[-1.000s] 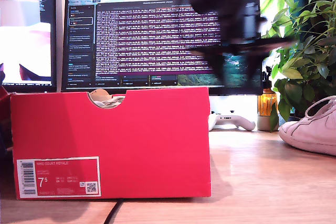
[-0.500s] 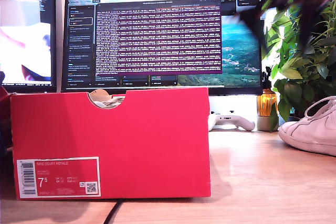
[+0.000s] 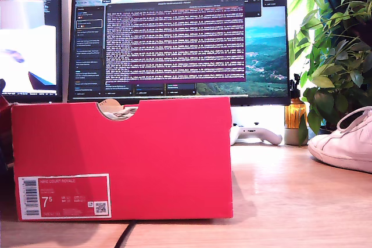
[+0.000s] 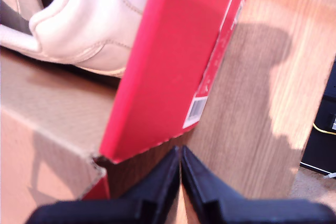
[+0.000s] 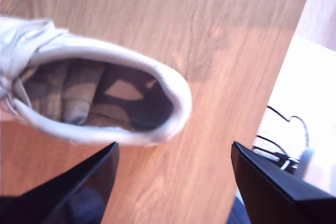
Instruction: Pack the white shoes by picking the first shoe and placing it inside the red shoebox, left side, then picking and rotating the second shoe and placing it in the shoebox
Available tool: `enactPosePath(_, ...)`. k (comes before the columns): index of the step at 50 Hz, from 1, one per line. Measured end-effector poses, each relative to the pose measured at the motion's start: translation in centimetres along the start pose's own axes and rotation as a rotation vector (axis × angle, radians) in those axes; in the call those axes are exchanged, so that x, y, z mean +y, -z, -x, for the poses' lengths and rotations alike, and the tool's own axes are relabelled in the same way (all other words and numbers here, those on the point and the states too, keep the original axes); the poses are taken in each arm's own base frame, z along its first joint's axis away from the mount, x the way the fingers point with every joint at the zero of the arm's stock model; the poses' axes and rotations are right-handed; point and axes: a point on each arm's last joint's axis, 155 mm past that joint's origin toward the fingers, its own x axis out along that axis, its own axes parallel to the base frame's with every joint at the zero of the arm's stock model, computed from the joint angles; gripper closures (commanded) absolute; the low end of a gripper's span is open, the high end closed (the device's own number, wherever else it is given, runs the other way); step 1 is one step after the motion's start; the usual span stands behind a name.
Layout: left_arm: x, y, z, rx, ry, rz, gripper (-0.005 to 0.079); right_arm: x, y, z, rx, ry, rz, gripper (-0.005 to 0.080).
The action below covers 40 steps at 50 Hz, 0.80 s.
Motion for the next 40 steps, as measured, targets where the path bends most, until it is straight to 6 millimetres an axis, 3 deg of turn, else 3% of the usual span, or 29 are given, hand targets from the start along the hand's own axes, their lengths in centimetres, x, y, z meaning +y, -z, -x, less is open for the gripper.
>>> enactPosePath(12, -0.1, 0.0, 0.0, -0.002, 0.003, 0.000, 0.0761, -0.1, -0.6, 0.2, -0.032, -0.008, -0.022, 0.0137)
enactPosePath(22, -0.1, 0.0, 0.0, -0.003, 0.004, 0.000, 0.0762, 1.0, -0.9, -0.2, -0.049, -0.048, -0.070, 0.0148)
enactPosePath(40, -0.1, -0.1, 0.0, -0.003, 0.004, 0.000, 0.0761, -0.2, 0.3, -4.3, 0.016, -0.006, -0.138, 0.0151)
